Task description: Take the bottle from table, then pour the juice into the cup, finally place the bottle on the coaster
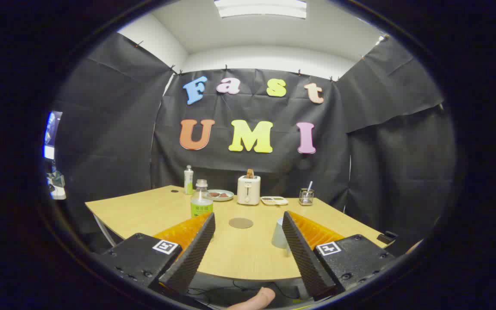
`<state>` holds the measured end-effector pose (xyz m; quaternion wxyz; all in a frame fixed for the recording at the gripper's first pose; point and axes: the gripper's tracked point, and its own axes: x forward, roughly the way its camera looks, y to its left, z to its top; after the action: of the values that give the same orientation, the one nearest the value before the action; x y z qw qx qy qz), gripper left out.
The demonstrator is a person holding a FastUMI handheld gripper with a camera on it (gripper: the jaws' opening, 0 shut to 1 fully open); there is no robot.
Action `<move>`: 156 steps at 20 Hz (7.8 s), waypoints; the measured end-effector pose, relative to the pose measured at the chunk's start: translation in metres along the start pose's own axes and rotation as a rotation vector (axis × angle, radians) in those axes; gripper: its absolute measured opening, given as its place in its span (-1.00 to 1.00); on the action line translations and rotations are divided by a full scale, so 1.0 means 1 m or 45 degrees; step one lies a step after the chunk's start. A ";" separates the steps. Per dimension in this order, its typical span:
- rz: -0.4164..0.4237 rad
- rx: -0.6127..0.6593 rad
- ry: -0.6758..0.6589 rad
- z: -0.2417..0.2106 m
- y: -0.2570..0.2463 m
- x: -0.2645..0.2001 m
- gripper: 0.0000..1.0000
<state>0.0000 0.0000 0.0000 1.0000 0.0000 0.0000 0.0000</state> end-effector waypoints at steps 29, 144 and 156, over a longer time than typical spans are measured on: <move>-0.010 0.118 0.073 0.005 0.027 0.022 1.00; 0.347 2.754 -0.018 0.040 -0.022 0.248 0.56; 0.354 2.933 -0.052 0.047 -0.032 0.246 0.56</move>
<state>0.2456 -0.0320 0.0472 0.3992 0.9101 -0.0163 0.1098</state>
